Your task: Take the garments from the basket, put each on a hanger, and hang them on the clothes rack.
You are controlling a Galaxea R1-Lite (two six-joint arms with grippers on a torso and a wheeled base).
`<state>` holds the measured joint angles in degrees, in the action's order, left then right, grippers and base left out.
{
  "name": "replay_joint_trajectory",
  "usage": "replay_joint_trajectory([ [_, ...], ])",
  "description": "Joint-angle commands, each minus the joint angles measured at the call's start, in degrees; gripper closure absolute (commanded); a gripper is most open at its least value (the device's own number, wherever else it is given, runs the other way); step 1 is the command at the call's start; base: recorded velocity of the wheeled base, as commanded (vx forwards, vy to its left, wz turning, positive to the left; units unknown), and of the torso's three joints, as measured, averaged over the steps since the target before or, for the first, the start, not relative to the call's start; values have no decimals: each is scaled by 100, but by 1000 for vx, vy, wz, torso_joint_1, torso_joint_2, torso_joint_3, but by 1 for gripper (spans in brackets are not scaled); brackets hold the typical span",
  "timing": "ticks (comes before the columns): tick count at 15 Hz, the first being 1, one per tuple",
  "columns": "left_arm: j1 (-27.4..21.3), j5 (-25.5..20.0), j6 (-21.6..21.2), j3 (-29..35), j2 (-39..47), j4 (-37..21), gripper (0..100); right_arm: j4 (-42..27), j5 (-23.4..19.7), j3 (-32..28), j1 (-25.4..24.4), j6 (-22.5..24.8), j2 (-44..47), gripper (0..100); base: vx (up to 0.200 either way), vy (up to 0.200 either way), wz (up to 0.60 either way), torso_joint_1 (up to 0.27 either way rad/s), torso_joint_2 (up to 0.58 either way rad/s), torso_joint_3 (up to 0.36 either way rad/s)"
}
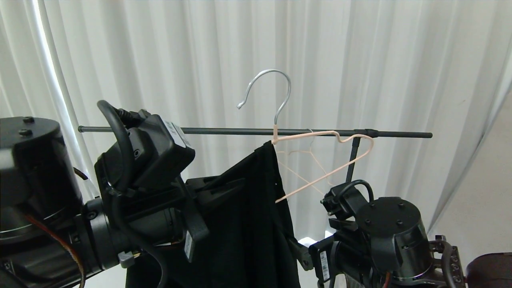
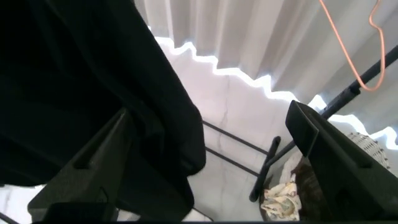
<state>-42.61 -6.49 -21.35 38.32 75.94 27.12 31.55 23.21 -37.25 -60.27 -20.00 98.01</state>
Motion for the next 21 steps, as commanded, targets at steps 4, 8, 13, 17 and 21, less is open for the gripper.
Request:
replay_joint_trajectory([
  [4,-2,-2,-1,-52,-149,3,100,-404,307,96,341,41,-45,0,0,0,0,0,0,0],
  [8,24,7,8,-290,-211,3,100,-650,597,175,833,208,-256,0,0,0,0,0,0,0],
  [13,24,-2,-10,-1283,-782,3,100,-632,755,693,1694,656,-924,0,0,0,0,0,0,0],
  [17,24,-2,16,-2003,-1019,3,100,-632,746,728,1817,735,-1337,0,0,0,0,0,0,0],
  [21,24,-11,8,-2302,-967,3,100,-641,676,746,1799,1359,-1847,0,0,0,0,0,0,0],
])
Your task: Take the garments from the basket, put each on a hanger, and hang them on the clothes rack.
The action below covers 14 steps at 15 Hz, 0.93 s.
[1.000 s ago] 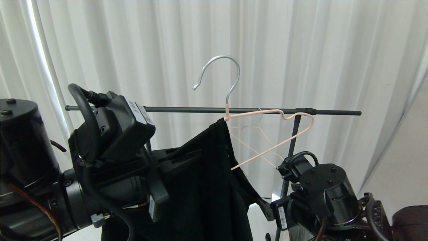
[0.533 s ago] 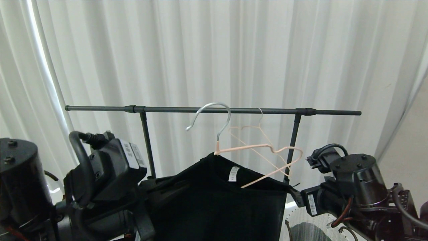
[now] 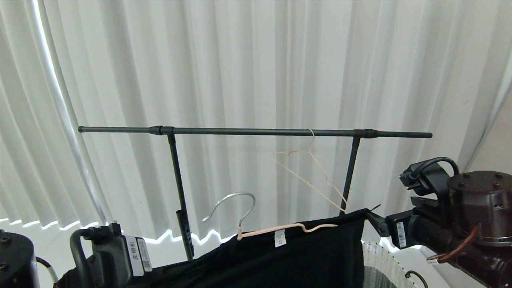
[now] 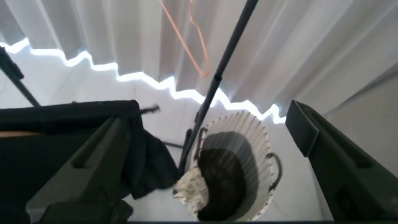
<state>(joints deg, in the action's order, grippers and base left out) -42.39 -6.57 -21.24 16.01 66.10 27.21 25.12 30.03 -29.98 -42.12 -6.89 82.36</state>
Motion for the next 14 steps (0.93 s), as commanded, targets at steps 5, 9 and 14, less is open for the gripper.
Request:
replay_joint_trajectory([
  [5,2,7,23,-80,307,-5,100,1,-5,255,-552,302,-502,0,0,0,0,0,0,0],
  [9,117,7,295,-19,290,-5,100,10,3,616,-1167,566,-466,0,0,0,0,0,0,0],
  [14,108,7,313,104,334,-5,100,19,3,713,-1721,575,-475,0,0,0,0,0,0,0],
])
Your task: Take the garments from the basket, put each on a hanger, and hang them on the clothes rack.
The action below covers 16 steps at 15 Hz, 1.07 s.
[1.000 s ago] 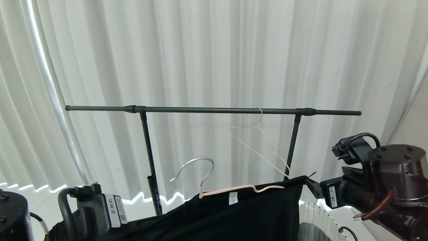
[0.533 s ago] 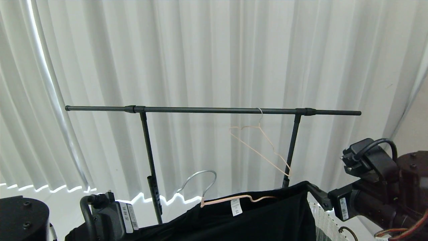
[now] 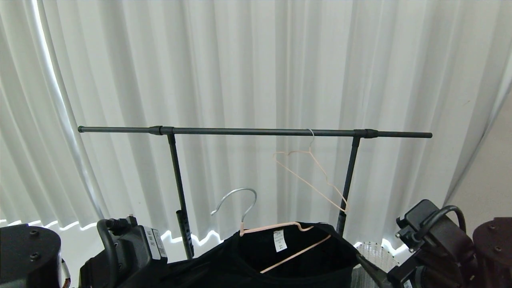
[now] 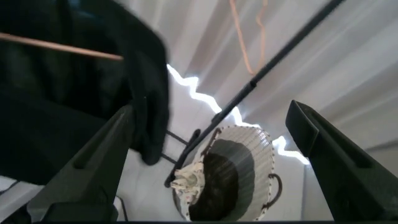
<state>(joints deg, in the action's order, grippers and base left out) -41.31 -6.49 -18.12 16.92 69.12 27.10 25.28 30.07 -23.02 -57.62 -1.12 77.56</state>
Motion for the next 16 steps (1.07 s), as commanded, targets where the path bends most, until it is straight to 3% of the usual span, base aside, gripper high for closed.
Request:
replay_joint_trajectory([
  [1,1,-2,1,13,31,6,100,3,-2,43,-399,-2,5,0,0,0,0,0,0,0],
  [5,-8,-11,80,83,31,6,100,12,-696,25,-1198,95,84,0,0,0,0,0,0,0],
  [8,-35,-19,168,66,5,6,100,12,-898,52,-1190,464,67,0,0,0,0,0,0,0],
  [10,-219,-46,142,-22,-57,6,100,-23,-1012,-28,-935,569,-12,0,0,0,0,0,0,0],
  [11,-360,-63,142,-110,-83,6,100,-120,-1214,-230,-741,877,-92,0,0,0,0,0,0,0],
  [13,-518,-160,150,-215,-83,6,100,-744,-1979,-880,-399,1659,-127,0,0,0,0,0,0,0],
  [15,-553,-468,115,-207,-83,6,100,-1386,-2612,-1381,-240,2125,-92,0,0,0,0,0,0,0],
  [16,-553,-705,-17,-180,-74,6,100,-1948,-3130,-1733,-205,2336,14,0,0,0,0,0,0,0],
])
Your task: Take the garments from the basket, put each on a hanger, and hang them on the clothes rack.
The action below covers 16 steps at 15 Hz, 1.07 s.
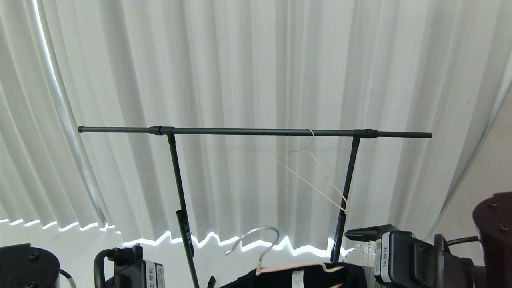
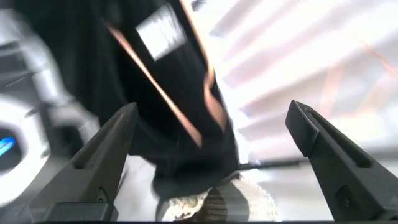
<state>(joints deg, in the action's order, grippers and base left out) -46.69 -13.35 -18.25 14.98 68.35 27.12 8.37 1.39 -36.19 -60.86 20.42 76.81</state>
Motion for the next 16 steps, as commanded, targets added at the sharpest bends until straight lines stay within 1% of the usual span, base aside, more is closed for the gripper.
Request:
replay_joint_trajectory([
  [1,-16,-71,-144,13,3,3,100,-504,-464,-582,118,226,194,0,0,0,0,0,0,0],
  [2,-16,-80,-258,22,3,3,100,-662,-578,-705,118,305,369,0,0,0,0,0,0,0],
  [4,-103,-142,-320,101,20,3,100,-653,-737,-863,118,463,879,0,0,0,0,0,0,0],
  [6,-174,-142,-364,216,29,3,100,-609,-912,-1021,91,472,1231,0,0,0,0,0,0,0],
  [8,-174,-133,-381,242,3,3,100,-583,-930,-1012,127,419,1327,0,0,0,0,0,0,0],
  [13,-183,-133,-381,242,3,3,100,-609,-930,-1004,390,419,1248,0,0,0,0,0,0,0],
  [16,-253,-133,-390,277,-15,3,100,-609,-930,-889,522,419,1196,0,0,0,0,0,0,0],
])
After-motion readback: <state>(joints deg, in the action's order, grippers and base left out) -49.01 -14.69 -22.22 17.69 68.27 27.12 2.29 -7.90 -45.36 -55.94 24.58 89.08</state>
